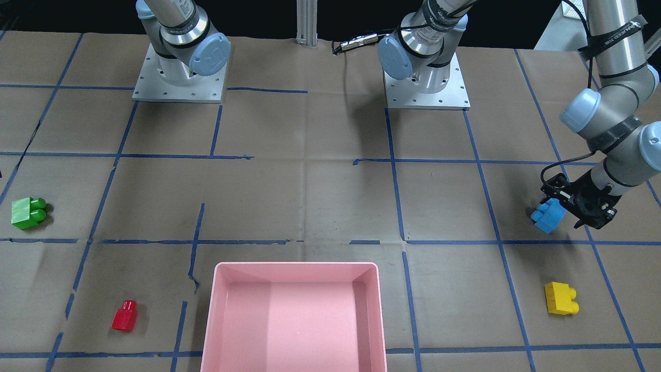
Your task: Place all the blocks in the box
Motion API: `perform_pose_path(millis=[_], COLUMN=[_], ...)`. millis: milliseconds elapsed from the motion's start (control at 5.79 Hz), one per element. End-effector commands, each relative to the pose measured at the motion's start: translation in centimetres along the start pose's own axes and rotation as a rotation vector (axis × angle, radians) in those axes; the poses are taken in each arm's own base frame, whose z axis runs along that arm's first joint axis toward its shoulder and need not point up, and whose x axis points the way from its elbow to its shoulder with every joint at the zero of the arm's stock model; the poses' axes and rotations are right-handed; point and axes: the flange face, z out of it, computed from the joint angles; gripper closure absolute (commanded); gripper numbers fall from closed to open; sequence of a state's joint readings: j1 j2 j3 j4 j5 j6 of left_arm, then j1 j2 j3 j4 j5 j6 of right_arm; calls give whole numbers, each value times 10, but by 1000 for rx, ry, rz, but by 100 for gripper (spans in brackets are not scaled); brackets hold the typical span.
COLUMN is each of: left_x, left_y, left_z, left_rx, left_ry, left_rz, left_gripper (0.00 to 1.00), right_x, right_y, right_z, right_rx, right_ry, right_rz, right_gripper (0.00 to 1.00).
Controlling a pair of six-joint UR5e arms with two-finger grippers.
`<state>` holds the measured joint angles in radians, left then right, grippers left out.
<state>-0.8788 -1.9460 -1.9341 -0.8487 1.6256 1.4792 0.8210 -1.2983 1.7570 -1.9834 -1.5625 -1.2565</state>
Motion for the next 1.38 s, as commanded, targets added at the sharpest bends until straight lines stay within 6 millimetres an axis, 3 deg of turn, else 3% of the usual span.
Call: perform_pose_path(millis=[0,173,345,864,1209], left_x=[1,12,18,12,12], left_y=[3,2,3,1,0], left_z=[14,26,32,29,30], left_rx=[5,10,10,13,15], left_ry=[18,47,51,32,32], left_rz=[22,34,39,73,76], left_gripper=[1,1,1,3,19], right_x=[-19,-31,-31,-18,-20], right_y=[5,9,9,5,6], right_z=[57,81,86,114,117], right_rx=[10,23,35,43,41], right_ry=[-2,34,67,86,75], right_rz=[69,63,56,60,65], right_gripper=[0,0,0,0,0])
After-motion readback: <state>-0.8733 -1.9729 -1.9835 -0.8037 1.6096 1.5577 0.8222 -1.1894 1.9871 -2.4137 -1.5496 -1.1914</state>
